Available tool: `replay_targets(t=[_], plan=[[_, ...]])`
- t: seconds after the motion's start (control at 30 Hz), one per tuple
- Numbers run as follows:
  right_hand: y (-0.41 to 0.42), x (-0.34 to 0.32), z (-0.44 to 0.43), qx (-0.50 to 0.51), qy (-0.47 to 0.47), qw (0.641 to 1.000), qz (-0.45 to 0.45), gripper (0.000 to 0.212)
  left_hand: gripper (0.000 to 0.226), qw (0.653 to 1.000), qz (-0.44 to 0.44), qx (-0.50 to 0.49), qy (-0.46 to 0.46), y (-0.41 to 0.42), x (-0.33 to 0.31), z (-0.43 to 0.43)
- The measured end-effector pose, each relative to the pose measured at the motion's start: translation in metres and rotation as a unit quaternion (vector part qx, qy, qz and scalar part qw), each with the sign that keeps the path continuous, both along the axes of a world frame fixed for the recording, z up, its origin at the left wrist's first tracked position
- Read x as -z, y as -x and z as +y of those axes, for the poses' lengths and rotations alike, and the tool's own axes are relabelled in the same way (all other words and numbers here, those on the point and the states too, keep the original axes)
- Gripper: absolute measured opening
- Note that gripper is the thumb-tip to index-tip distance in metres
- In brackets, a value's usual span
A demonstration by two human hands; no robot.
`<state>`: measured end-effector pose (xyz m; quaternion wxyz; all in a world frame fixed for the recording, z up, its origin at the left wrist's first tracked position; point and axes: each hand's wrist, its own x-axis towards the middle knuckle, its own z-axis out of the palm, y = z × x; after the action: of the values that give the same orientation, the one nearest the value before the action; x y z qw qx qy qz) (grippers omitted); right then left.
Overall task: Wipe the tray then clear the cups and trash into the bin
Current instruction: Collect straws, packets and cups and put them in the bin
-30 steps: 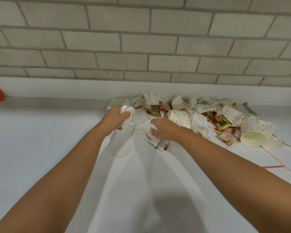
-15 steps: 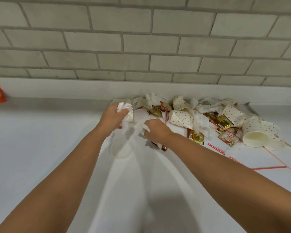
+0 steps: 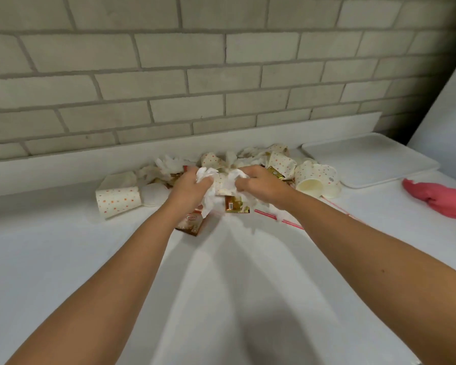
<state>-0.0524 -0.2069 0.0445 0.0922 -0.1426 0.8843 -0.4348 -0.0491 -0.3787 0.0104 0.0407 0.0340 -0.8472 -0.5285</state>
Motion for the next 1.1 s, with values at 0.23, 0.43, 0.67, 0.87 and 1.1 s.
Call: replay_targets(t=[0.23, 0.43, 0.67, 0.87, 1.1], plan=[[-0.031, -0.003, 0.109, 0.069, -0.006, 0.997, -0.04, 0.012, 0.03, 0.991, -0.033, 0.129, -0.018, -0.013, 0.007, 0.125], [-0.07, -0.002, 0.209, 0.125, -0.006, 0.988, -0.089, 0.011, 0.034, 0.969, -0.083, 0.224, -0.061, -0.046, 0.012, 0.229], [-0.123, 0.019, 0.313, 0.181, 0.003, 0.974, -0.139, 0.017, 0.029, 0.94, -0.158, 0.292, -0.081, -0.099, 0.023, 0.346], [-0.165, 0.038, 0.377, 0.221, 0.021, 0.961, -0.166, 0.012, 0.036, 0.91, -0.214, 0.346, -0.079, -0.139, 0.045, 0.424], [-0.214, 0.122, 0.43, 0.297, 0.098, 0.925, -0.214, 0.007, 0.034, 0.898, -0.243, 0.366, -0.004, -0.18, 0.114, 0.47]])
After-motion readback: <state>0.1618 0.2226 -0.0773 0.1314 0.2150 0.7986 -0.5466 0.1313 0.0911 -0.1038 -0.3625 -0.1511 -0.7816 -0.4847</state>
